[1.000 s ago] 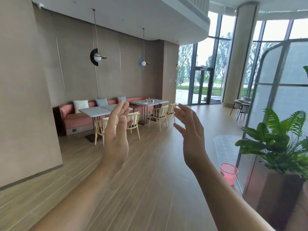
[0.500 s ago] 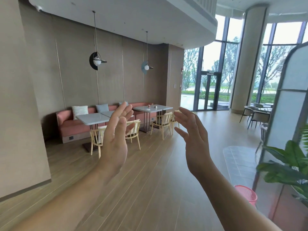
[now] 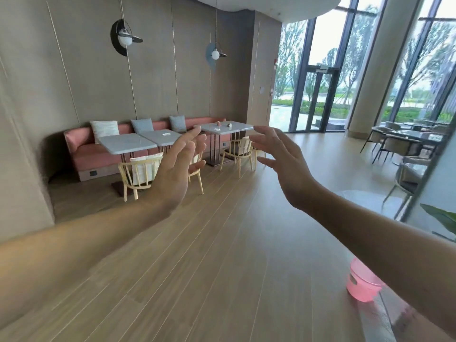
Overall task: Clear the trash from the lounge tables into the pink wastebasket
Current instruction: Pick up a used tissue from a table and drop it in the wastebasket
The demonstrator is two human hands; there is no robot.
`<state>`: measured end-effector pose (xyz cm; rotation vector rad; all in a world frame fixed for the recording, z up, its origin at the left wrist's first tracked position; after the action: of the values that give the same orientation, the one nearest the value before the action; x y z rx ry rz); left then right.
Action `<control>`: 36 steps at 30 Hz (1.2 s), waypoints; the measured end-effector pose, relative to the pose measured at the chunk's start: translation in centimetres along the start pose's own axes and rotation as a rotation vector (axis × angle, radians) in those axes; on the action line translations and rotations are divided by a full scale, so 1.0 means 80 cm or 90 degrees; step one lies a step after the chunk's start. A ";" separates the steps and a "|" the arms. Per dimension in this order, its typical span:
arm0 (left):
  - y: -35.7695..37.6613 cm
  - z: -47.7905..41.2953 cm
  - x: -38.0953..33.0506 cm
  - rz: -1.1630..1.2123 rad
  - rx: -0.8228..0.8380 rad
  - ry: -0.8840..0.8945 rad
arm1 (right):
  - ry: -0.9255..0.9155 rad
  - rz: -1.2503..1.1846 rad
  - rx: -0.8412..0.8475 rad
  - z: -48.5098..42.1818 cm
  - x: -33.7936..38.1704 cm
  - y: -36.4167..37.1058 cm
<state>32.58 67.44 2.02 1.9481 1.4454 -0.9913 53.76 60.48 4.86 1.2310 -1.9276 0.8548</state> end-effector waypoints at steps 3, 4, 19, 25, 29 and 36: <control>-0.004 -0.055 0.070 -0.003 0.014 -0.009 | 0.012 0.010 0.025 -0.060 -0.070 0.014; -0.006 -0.078 0.093 0.000 0.015 -0.008 | 0.018 0.003 0.020 -0.084 -0.097 0.018; 0.009 -0.314 0.358 -0.009 -0.020 -0.046 | 0.048 -0.092 -0.116 -0.326 -0.367 0.055; 0.044 -0.404 0.480 -0.010 -0.035 -0.067 | 0.045 -0.106 -0.122 -0.433 -0.504 0.050; 0.075 -0.489 0.561 -0.003 -0.063 -0.074 | 0.035 -0.110 -0.103 -0.533 -0.584 0.039; 0.102 -0.668 0.696 -0.010 -0.110 -0.105 | 0.025 -0.144 -0.104 -0.727 -0.691 -0.005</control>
<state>62.93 137.71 -10.61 1.6949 1.4055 -0.9751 83.10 133.93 -8.53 1.2926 -1.7497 0.5885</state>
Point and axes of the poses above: each hand's wrist, its own z-axis away from the middle knuckle, its own y-axis out of the palm, x = y × z, the point moved 8 cm from there along -z, towards the middle knuckle, and after that the axes turned 2 degrees about -y, right-handed, at the moved point
